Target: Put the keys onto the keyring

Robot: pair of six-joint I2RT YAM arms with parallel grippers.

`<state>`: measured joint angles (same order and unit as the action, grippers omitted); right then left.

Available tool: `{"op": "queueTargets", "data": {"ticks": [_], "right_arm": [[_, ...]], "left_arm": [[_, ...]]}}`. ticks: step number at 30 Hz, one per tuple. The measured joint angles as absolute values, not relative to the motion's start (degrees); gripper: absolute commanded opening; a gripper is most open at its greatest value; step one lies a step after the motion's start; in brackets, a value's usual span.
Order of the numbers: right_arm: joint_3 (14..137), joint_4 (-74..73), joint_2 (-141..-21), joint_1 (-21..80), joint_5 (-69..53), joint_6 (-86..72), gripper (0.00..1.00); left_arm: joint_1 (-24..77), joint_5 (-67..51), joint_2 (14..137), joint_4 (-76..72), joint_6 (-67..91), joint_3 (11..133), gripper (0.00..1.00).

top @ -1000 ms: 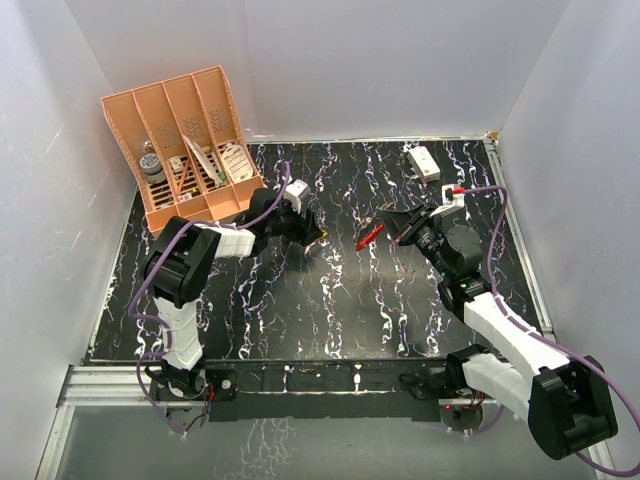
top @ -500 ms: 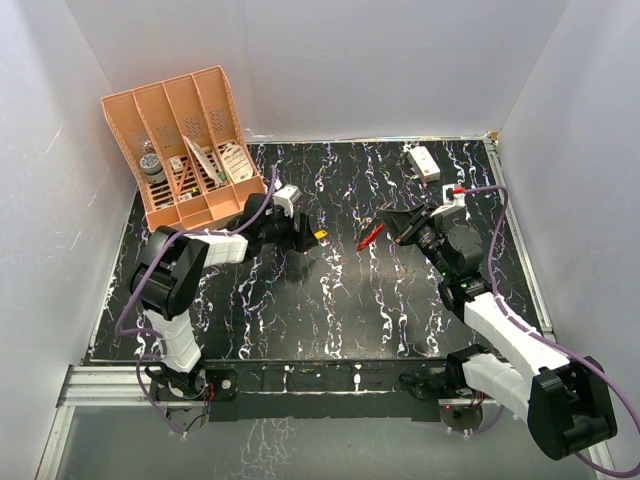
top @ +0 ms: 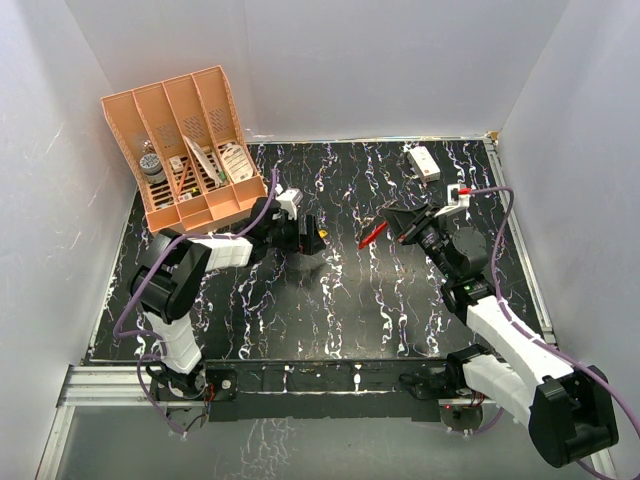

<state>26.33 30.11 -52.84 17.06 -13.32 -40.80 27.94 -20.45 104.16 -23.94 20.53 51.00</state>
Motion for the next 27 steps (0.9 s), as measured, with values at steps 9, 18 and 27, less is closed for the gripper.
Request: {"op": "queueTargets", "data": {"ticks": [9, 18, 27], "right_arm": [[26.3, 29.5, -51.8, 16.6, -13.2, -40.6, 0.0], [26.3, 27.6, -50.3, 15.9, -12.9, -40.4, 0.0], [26.3, 27.2, -50.1, 15.6, -12.8, -40.4, 0.0]], "left_arm": [[30.7, -15.0, 104.4, -25.2, 26.2, 51.0, 0.99], [37.7, -11.0, 106.4, -25.2, 32.0, 53.6, 0.99], [38.6, -6.5, 105.3, -22.0, 34.1, 53.9, 0.98]]}}
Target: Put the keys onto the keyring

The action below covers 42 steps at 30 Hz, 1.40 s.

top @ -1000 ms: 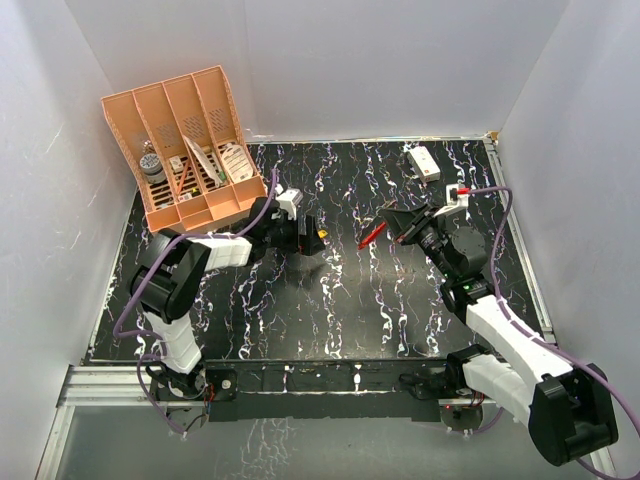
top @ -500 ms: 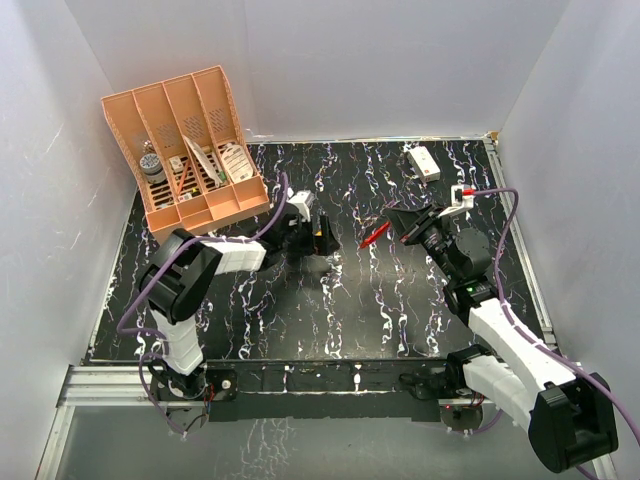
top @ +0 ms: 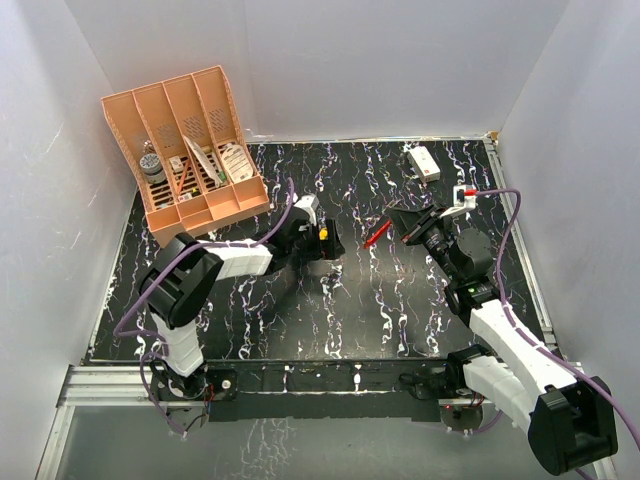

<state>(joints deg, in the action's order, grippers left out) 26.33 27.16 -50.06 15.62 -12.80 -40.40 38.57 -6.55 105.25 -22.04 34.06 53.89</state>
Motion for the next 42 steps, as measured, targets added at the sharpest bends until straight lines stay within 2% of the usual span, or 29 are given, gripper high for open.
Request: {"op": "queueTargets", "data": {"ticks": [4, 7, 15, 30, 35, 42], "right_arm": [[26.3, 27.1, -50.1, 15.6, -12.8, -40.4, 0.0], [26.3, 27.2, -50.0, 15.5, -12.8, -40.4, 0.0], [26.3, 27.2, -50.0, 15.3, -13.2, -40.4, 0.0], [26.3, 27.0, -50.0, 14.8, -13.4, -40.3, 0.0], [26.3, 27.0, -50.0, 14.5, -13.4, -40.3, 0.0], [26.3, 27.0, -50.0, 14.5, -13.5, -40.4, 0.0]], "left_arm": [[38.6, -2.8, 101.8, -17.9, 33.3, 52.0, 0.95], [38.6, -0.2, 98.5, -16.0, 31.3, 50.3, 0.9], [36.5, -2.1, 97.0, -22.5, 21.5, 49.5, 0.6], [30.9, -14.5, 109.0, -32.9, 11.5, 52.3, 0.55], [30.1, -16.3, 109.5, -33.6, 10.6, 52.8, 0.45], [29.7, -18.9, 112.0, -35.2, 10.1, 53.6, 0.4]]}}
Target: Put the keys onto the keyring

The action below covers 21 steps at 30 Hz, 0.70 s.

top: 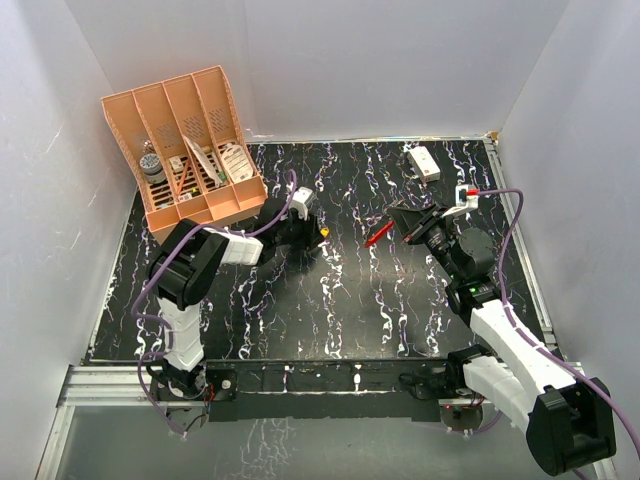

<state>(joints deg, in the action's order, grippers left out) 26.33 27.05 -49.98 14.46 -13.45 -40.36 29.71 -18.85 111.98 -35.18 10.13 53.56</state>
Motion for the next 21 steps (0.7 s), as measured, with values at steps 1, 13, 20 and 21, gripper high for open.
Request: {"op": "queueTargets", "data": {"ticks": [1, 13, 20, 21], "right_arm": [[26.3, 27.0, -50.0, 14.5, -13.5, -40.4, 0.0], [26.3, 27.1, -50.4, 14.2, -13.5, -40.4, 0.0], [26.3, 27.1, -50.7, 14.1, -13.5, -40.4, 0.0], [26.3, 27.1, -50.7, 14.1, -13.5, -40.4, 0.0]], "left_arm": [[29.7, -19.1, 112.2, -35.4, 10.1, 53.8, 0.4], [29.3, -20.8, 113.2, -35.8, 9.9, 55.0, 0.32], [29.3, -21.5, 113.4, -35.9, 9.6, 55.5, 0.27], [29.3, -21.5, 113.6, -36.0, 9.6, 55.5, 0.26]]}}
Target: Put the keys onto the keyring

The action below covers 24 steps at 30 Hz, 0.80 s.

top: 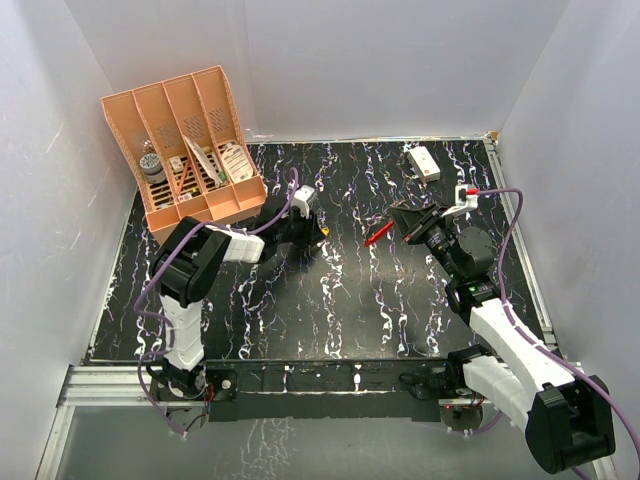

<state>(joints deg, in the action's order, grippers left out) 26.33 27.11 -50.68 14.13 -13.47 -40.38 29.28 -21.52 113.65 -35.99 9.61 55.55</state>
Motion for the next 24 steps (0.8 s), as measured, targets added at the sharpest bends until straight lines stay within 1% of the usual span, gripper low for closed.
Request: {"op": "queueTargets", "data": {"ticks": [8, 15, 20, 24], "right_arm": [[26.3, 27.1, -50.7, 14.1, -13.5, -40.4, 0.0], [26.3, 27.1, -50.7, 14.1, -13.5, -40.4, 0.0], [26.3, 27.1, -50.7, 14.1, -13.5, -40.4, 0.0], [26.3, 27.1, -50.7, 14.0, -13.5, -40.4, 0.0]], "left_arm": [[29.1, -22.0, 114.5, -36.2, 9.6, 55.9, 0.25], [29.0, -22.4, 115.1, -36.6, 9.6, 56.4, 0.1], [29.0, -22.9, 115.1, -36.4, 9.6, 56.4, 0.01], [29.0, -23.0, 115.1, -36.4, 9.6, 56.4, 0.0]]}}
